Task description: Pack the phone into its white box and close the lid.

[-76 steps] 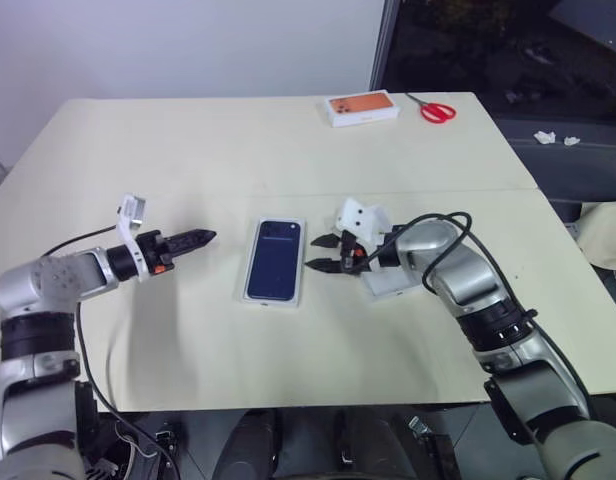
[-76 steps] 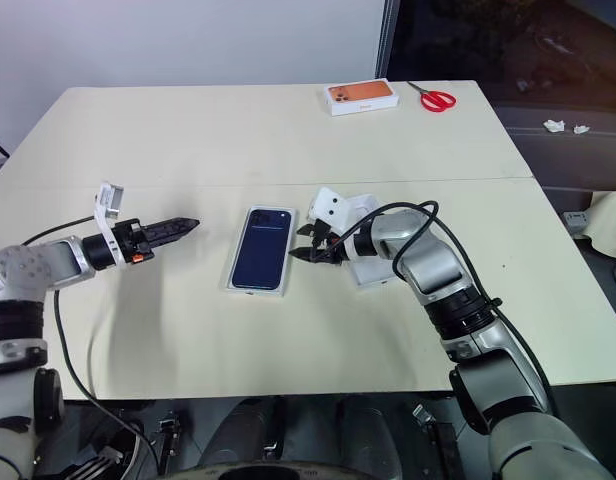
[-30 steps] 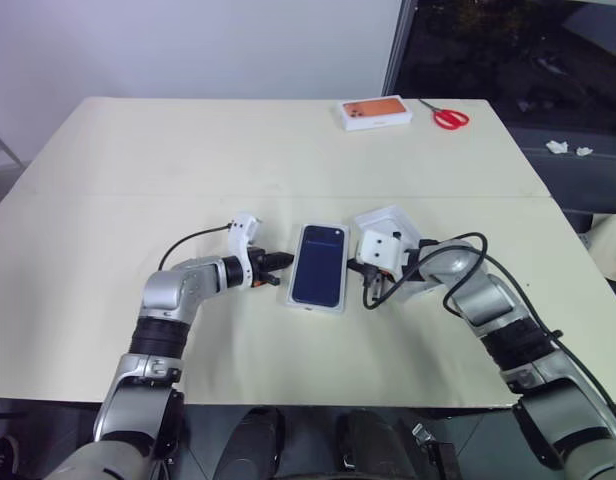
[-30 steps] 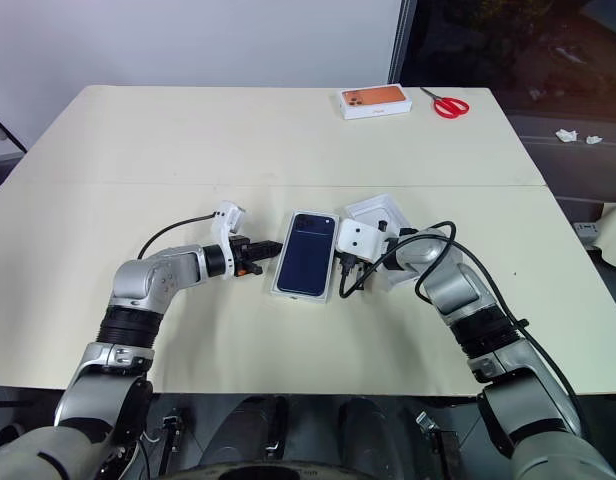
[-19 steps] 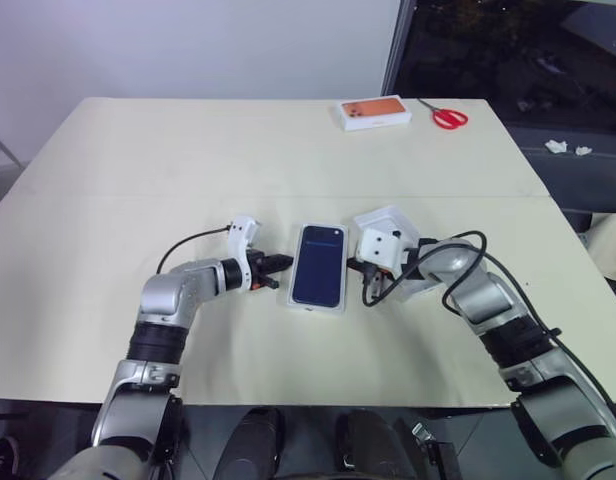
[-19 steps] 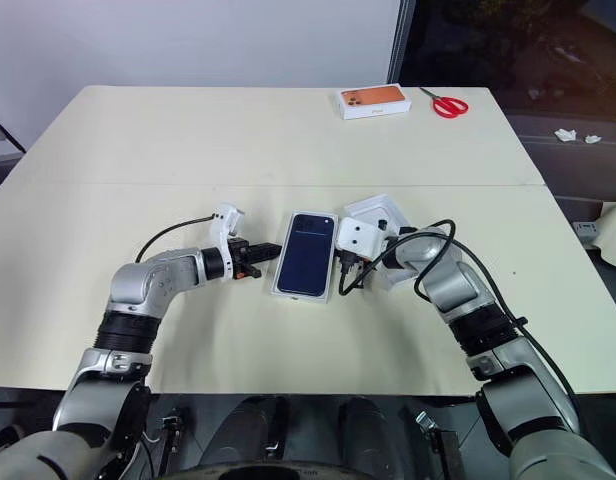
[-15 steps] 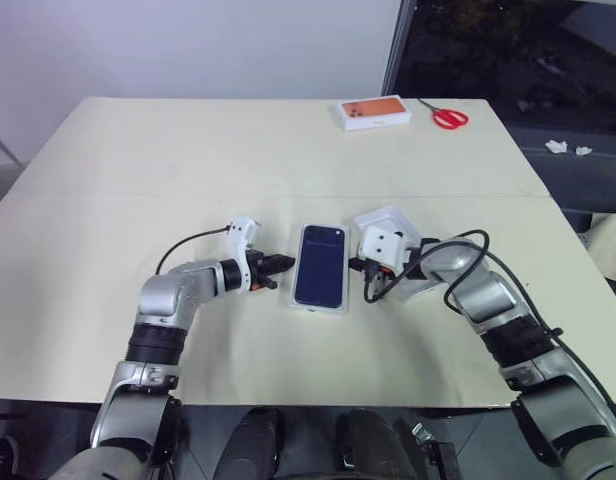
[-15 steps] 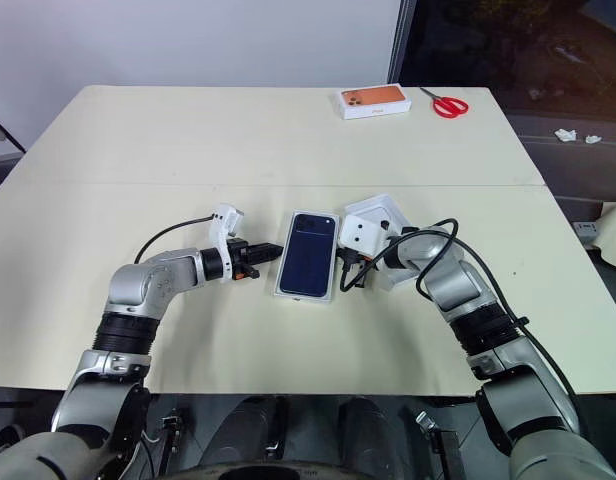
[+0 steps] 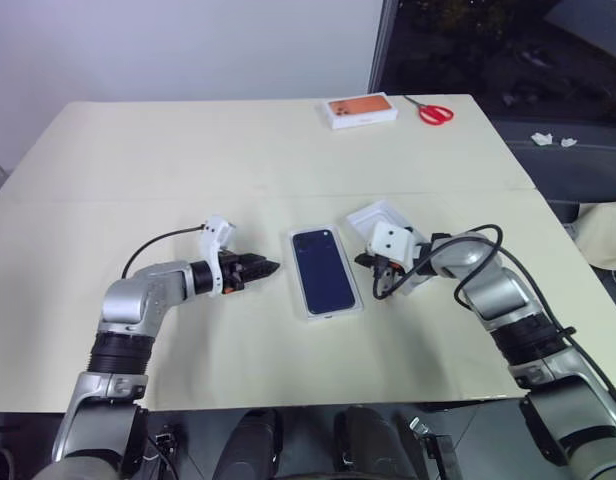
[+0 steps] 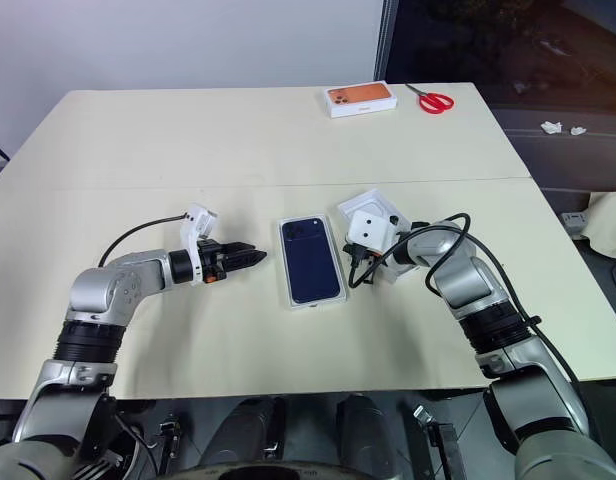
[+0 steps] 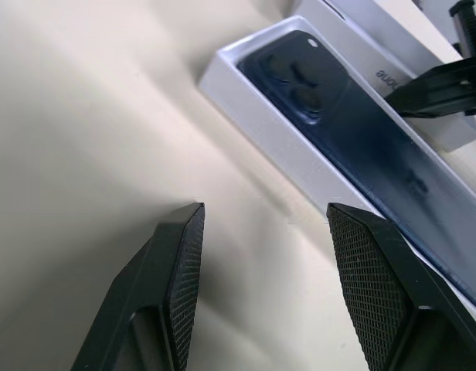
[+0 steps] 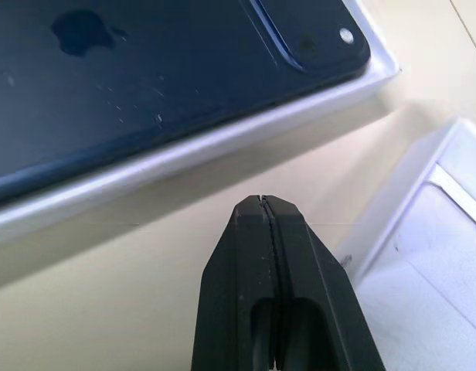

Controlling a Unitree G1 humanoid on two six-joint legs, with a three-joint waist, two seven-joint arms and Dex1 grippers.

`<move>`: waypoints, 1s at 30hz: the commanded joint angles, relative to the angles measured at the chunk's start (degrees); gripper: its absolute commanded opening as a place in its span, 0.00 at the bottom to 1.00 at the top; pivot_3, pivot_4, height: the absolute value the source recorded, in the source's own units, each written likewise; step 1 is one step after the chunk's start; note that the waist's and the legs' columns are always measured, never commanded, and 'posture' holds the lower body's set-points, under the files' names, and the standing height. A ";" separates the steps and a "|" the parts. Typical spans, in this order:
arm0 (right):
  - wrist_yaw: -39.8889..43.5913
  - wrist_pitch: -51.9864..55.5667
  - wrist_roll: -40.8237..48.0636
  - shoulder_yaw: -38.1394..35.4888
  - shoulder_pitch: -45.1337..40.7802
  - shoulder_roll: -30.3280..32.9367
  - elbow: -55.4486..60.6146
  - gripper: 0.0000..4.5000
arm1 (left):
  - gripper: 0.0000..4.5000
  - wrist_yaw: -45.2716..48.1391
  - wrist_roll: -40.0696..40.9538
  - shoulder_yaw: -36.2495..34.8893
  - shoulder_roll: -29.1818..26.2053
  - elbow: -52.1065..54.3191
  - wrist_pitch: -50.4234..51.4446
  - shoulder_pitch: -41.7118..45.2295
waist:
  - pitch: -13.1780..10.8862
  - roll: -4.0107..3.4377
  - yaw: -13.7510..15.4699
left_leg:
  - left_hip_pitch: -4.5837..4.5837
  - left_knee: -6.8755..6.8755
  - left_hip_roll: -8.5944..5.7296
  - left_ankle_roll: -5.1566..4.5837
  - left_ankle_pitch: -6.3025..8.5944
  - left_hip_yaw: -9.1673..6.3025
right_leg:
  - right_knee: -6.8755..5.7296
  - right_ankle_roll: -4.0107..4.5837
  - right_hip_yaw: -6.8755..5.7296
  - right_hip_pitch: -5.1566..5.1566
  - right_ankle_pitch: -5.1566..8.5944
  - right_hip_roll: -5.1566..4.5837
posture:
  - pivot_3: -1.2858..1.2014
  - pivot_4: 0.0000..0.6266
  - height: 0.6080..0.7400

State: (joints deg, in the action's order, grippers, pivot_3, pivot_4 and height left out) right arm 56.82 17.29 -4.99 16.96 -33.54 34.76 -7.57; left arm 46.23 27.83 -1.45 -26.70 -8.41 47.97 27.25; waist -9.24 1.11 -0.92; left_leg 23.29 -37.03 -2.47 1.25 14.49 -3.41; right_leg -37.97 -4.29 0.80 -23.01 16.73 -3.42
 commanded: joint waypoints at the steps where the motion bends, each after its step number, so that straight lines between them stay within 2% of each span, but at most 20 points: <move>1: 1.79 0.53 0.86 -0.75 -0.44 1.36 2.63 0.00 | 0.59 -0.50 -0.22 -1.24 -1.36 -0.32 0.35 -1.41 | -0.01 -0.01 0.07 | 0.00 0.00 0.00 0.00 0.00 0.00 | 0.00 0.00 0.00 0.00 0.00 0.00 | 0.52 0.24 1.00; 8: 5.36 5.19 2.76 0.19 2.58 2.15 8.75 0.00 | 0.59 -0.78 0.03 -1.00 -1.28 1.38 0.44 -3.30 | -0.02 -0.03 -0.04 | 0.01 0.01 0.00 0.00 0.00 0.01 | 0.00 0.00 0.03 -0.02 0.00 0.00 | 0.52 0.24 1.00; 16: 4.53 8.80 4.28 -0.63 1.29 0.47 9.49 0.00 | 0.59 -1.16 0.20 -1.33 -1.06 2.18 0.51 -3.22 | -0.02 -0.03 0.10 | 0.02 0.01 0.01 0.00 0.00 0.01 | 0.00 0.00 0.03 -0.03 0.00 0.00 | 0.52 0.24 1.00; 24: 5.44 11.41 4.46 0.41 1.78 1.79 11.12 0.00 | 0.59 -1.46 0.33 -1.37 -0.83 2.32 1.06 -3.16 | -0.02 -0.03 0.12 | 0.02 0.01 0.01 0.00 0.00 0.02 | 0.00 0.00 0.03 -0.04 0.00 0.00 | 0.52 0.24 1.00; 30: 8.36 13.31 5.83 0.93 3.12 3.96 15.09 0.00 | 0.59 -3.05 -0.52 -0.92 1.48 0.32 -0.47 -1.41 | -0.02 -0.05 0.28 | 0.03 0.00 0.00 -0.01 0.01 0.02 | 0.00 0.00 0.03 -0.03 0.00 -0.02 | 0.52 0.24 1.00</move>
State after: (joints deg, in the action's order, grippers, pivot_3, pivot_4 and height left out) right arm 64.63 30.19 -0.30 17.90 -29.95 38.31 4.54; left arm 44.50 28.10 -2.70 -25.70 -6.85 47.42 25.56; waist -9.26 1.06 -0.64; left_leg 23.32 -37.03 -2.47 1.24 14.50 -3.40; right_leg -37.98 -4.29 0.82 -23.05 16.74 -3.44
